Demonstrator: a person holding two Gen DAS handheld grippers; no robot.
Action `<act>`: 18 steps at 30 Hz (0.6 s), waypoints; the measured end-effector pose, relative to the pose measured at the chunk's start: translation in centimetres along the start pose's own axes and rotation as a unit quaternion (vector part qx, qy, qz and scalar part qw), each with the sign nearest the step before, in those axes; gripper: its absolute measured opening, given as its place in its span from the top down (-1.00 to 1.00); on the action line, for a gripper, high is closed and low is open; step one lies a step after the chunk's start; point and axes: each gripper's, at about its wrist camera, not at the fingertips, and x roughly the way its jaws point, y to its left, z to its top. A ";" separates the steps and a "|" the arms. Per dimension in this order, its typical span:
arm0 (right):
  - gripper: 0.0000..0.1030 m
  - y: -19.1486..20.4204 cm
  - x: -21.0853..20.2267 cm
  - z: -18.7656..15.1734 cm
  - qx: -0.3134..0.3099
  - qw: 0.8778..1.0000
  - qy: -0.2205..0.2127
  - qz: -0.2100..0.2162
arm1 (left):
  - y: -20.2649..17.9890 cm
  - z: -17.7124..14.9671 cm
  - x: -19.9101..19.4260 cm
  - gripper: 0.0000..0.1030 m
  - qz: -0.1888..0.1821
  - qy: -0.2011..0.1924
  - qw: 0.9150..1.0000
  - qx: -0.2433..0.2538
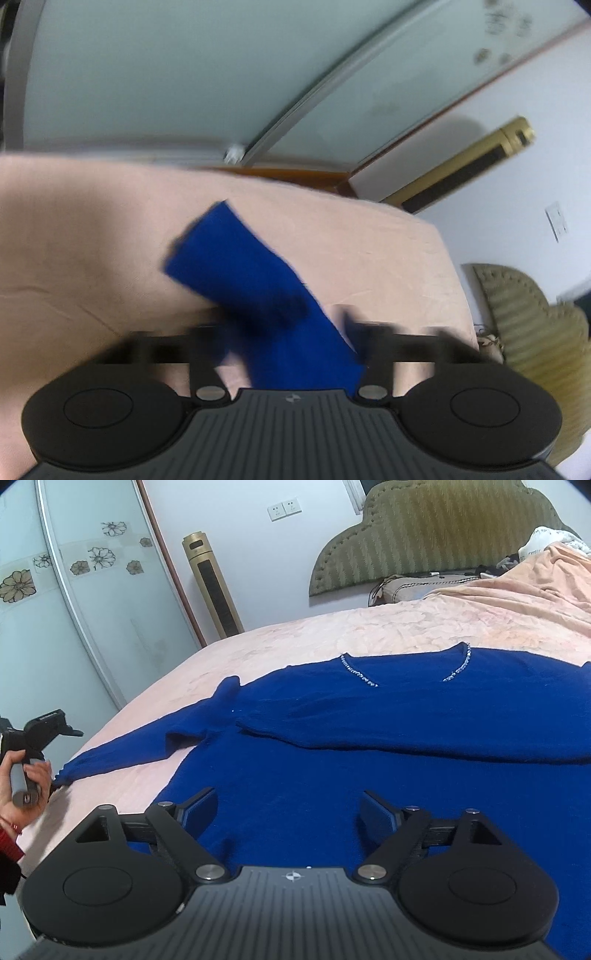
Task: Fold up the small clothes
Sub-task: 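Grasp the other sleeve cuff with the left gripper and lift it, then fold the sleeve across the sweater body and open the left gripper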
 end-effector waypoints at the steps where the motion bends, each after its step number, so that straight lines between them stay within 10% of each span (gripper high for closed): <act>1: -0.70 0.0 -0.2 0.0 -0.002 1.000 -0.001 -0.002 | 0.5 0.1 0.3 0.79 0.000 0.009 1.000 -0.018; 5: -0.74 -0.4 -0.7 0.0 0.001 1.000 -0.006 -0.009 | 1.0 0.0 -0.3 0.91 0.002 -0.002 1.000 -0.028; 11: -0.75 -1.2 -1.3 -0.4 0.010 1.000 -0.009 -0.012 | -6.5 -2.1 -3.5 0.92 0.028 -0.089 0.984 0.150; 14: -0.75 -1.9 -1.9 -0.6 0.017 1.000 -0.014 -0.015 | -12.5 -5.6 -5.7 0.92 0.008 -0.125 0.957 0.261; 18: -0.76 -3.3 -3.1 -0.9 0.033 0.999 -0.027 -0.024 | -20.7 -13.2 -9.4 0.92 -0.064 -0.165 0.896 0.407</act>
